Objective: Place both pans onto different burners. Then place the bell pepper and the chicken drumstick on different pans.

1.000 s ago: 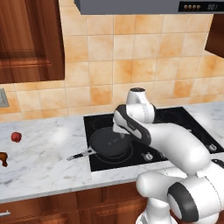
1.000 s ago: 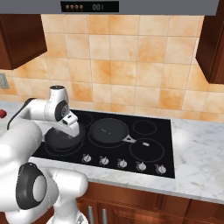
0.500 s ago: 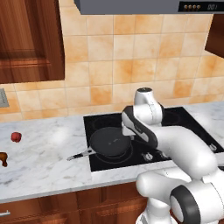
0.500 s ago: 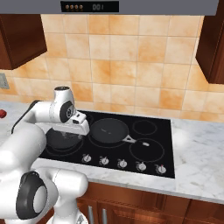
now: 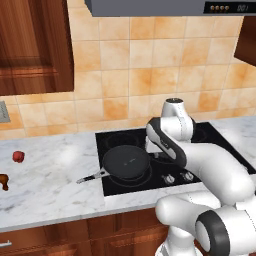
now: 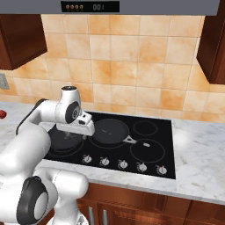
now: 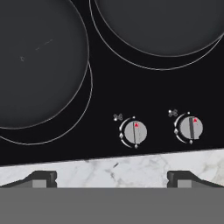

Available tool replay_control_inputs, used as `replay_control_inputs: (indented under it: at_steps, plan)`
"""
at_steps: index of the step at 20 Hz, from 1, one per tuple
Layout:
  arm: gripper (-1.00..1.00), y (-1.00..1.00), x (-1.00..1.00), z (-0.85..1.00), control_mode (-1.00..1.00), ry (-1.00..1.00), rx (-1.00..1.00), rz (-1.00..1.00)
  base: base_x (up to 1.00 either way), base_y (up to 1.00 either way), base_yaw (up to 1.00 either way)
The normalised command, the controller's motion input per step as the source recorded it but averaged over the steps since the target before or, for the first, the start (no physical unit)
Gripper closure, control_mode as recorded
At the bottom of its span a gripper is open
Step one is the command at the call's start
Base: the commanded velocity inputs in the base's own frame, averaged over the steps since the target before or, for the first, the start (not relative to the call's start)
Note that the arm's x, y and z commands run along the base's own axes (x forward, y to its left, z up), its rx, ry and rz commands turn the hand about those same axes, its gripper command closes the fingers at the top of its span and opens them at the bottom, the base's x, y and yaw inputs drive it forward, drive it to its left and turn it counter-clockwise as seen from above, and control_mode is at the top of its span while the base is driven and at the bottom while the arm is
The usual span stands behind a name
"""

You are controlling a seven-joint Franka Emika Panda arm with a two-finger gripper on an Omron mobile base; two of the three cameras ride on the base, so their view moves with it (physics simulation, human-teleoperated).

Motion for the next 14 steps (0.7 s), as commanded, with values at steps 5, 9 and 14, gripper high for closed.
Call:
replay_control_inputs:
  at_steps: [5, 9, 14]
  plan:
    - [-1.00, 0.00, 0.00, 0.00, 1.00, 0.00, 0.00, 0.00, -0.03, 0.00, 0.00]
    - [-1.00, 0.00, 0.00, 0.00, 1.00, 0.00, 0.00, 0.00, -0.49, 0.36, -0.02]
    - [-1.00, 0.00, 0.00, 0.00, 1.00, 0.00, 0.00, 0.00, -0.13, 0.96, -0.16]
